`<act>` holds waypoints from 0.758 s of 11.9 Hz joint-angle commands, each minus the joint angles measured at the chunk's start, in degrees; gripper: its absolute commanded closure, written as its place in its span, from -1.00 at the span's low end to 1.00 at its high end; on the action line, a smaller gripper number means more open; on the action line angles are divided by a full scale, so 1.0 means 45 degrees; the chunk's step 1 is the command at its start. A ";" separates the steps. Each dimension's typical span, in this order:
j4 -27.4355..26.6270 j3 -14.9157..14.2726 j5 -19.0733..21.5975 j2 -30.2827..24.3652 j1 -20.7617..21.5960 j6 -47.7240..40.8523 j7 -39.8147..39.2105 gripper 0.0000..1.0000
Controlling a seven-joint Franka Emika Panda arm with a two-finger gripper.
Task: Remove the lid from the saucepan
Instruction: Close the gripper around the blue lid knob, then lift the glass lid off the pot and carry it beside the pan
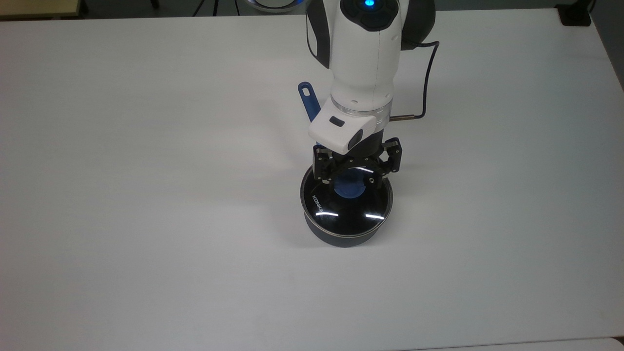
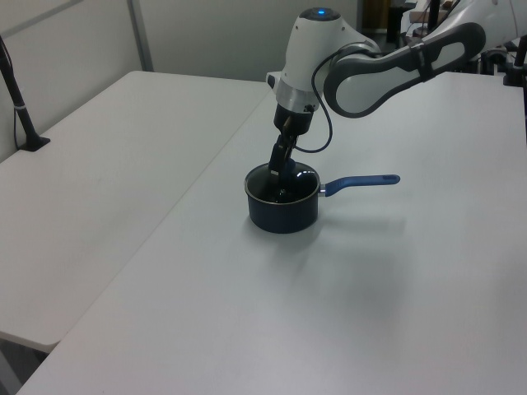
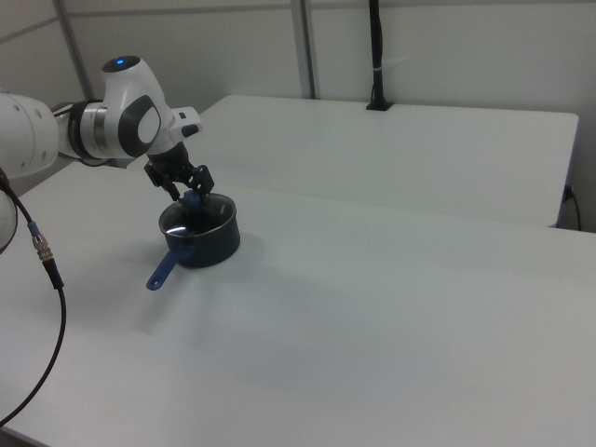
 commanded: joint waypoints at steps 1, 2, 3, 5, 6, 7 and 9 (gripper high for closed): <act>0.0169 -0.0134 -0.0060 0.0089 0.0143 0.0500 0.0307 -0.47; 0.0169 -0.0154 -0.0060 0.0089 0.0104 0.0522 0.0230 -0.29; 0.0169 -0.0173 -0.0080 0.0069 0.0104 0.0522 0.0171 -0.06; 0.0130 -0.0193 -0.0274 -0.0067 0.0046 0.0483 -0.0178 0.13; 0.0111 -0.0232 -0.0256 -0.0319 0.0026 0.0367 -0.0393 0.13; 0.0072 -0.0232 -0.0256 -0.0418 0.0026 0.0347 -0.0550 0.13; 0.0052 -0.0232 -0.0217 -0.0516 0.0006 0.0230 -0.0630 0.31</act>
